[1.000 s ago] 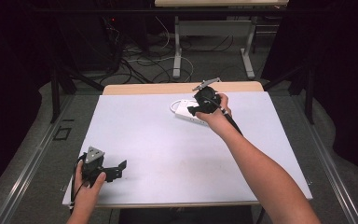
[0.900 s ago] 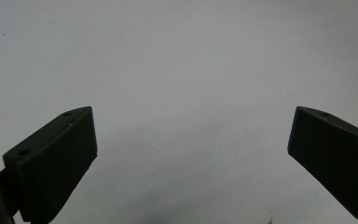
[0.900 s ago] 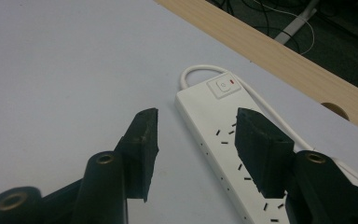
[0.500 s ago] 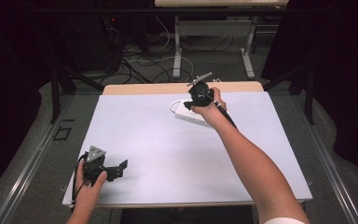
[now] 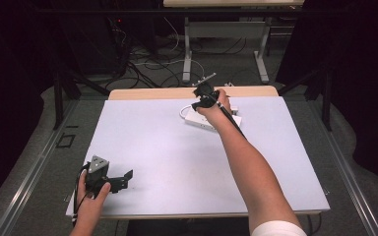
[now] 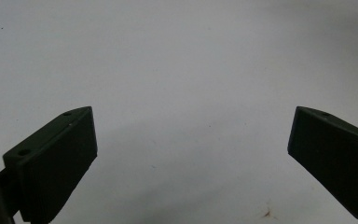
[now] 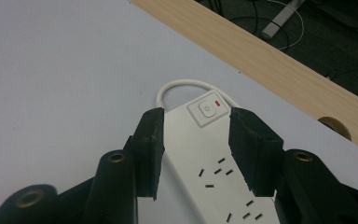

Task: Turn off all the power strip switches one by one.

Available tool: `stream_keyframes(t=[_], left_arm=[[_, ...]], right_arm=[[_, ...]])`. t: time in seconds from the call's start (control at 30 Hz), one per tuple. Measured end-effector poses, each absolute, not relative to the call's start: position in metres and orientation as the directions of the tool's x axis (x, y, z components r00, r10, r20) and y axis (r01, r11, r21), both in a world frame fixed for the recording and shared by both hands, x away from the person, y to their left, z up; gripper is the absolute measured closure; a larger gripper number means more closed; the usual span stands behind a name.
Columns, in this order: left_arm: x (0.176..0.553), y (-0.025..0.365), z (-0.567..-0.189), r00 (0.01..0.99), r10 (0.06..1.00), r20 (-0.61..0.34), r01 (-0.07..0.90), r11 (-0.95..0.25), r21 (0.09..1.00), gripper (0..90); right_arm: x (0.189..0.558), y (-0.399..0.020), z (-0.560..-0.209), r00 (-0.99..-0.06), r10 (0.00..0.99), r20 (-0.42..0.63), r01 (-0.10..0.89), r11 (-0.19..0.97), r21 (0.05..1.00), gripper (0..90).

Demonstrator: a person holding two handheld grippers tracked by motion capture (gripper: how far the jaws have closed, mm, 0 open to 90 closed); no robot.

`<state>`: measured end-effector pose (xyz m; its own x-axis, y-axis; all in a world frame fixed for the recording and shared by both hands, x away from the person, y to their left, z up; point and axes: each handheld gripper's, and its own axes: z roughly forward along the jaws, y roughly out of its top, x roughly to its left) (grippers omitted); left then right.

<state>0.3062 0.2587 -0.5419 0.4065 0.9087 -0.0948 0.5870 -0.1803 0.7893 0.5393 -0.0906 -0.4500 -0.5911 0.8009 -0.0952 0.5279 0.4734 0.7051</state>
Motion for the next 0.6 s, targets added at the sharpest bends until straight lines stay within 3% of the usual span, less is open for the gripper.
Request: stream_keyframes(t=[0.6], left_arm=[[0.306, 0.260, -0.544, 0.397, 0.911, -0.112, 0.598, -0.164, 0.785, 1.2]], right_arm=[[0.562, -0.089, -0.471, -0.548, 0.835, -0.042, 0.583, 0.418, 0.697, 66.3]])
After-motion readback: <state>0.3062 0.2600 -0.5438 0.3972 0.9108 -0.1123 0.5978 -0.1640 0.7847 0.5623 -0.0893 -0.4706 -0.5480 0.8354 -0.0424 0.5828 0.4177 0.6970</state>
